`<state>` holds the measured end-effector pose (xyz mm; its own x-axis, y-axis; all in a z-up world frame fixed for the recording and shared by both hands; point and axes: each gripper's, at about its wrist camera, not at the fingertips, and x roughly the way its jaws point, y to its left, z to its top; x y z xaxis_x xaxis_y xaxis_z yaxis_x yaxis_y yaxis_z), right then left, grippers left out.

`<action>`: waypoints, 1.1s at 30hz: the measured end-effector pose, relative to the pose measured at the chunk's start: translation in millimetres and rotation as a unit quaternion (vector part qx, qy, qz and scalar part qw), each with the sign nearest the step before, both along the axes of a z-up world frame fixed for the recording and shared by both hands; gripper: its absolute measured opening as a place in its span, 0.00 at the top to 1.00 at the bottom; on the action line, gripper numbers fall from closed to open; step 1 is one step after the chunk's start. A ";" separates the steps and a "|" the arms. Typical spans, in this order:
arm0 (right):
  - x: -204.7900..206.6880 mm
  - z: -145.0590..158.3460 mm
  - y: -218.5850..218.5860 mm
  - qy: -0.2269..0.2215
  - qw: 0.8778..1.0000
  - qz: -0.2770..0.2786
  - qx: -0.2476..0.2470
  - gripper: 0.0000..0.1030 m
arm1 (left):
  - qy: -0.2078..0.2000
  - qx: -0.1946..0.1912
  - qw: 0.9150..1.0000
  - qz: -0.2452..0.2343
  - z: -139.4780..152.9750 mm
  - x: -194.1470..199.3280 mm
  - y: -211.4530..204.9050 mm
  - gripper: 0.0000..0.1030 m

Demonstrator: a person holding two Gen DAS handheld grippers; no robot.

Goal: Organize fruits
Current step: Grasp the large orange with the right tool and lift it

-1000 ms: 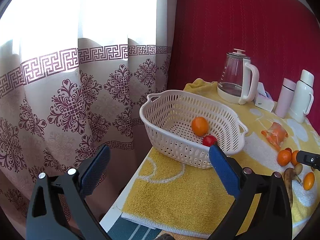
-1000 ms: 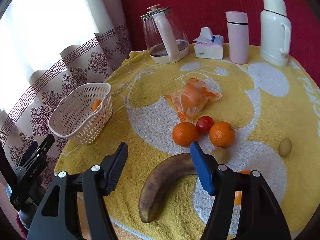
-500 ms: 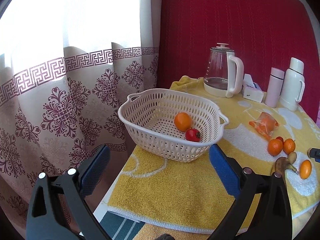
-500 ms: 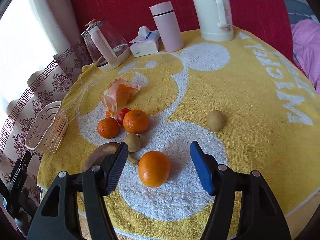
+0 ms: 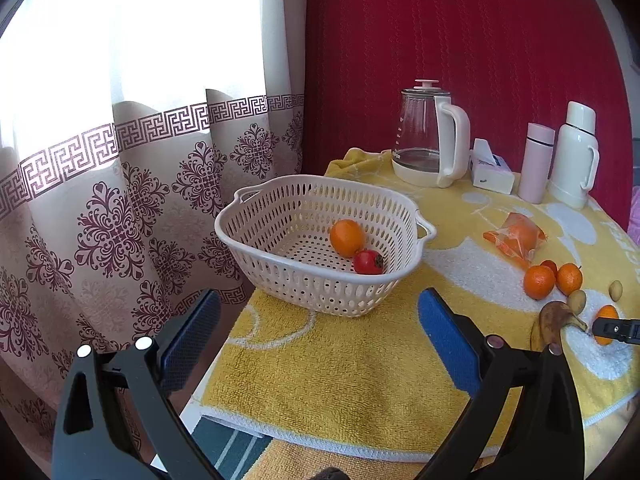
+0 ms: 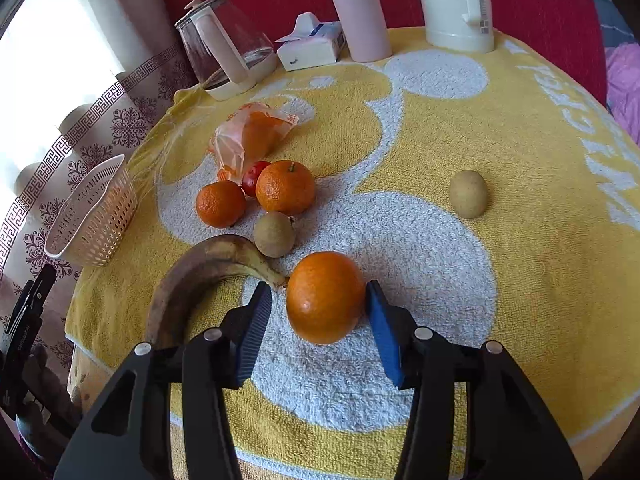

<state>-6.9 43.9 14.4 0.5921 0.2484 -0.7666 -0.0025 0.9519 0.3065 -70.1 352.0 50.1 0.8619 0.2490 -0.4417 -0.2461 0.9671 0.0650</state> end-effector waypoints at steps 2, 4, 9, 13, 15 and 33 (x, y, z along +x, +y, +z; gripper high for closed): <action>-0.3 0.5 -3.5 -0.001 1.000 -0.004 0.005 0.61 | 0.000 0.001 1.000 -0.001 -0.3 -0.2 -1.1 0.03; -0.8 0.7 -7.1 -0.001 1.000 -0.004 0.013 0.63 | 0.002 0.001 1.000 -0.001 -0.2 -0.3 -1.9 0.03; -3.3 2.2 -12.7 -0.005 1.000 -0.009 0.020 0.63 | 0.005 0.005 1.000 -0.008 0.4 -1.8 -7.8 0.03; -6.7 8.1 -21.1 -0.016 1.000 -0.019 0.016 0.63 | 0.007 0.009 1.000 -0.025 1.6 -2.5 -18.0 0.03; -9.3 11.4 -27.3 -0.025 0.999 -0.028 0.007 0.63 | 0.013 0.004 0.999 -0.039 1.5 -1.4 -24.4 0.03; -15.8 1.7 -59.1 -0.037 0.998 -0.049 0.008 0.63 | 0.126 -0.045 0.968 -0.212 -20.7 41.3 -103.0 0.03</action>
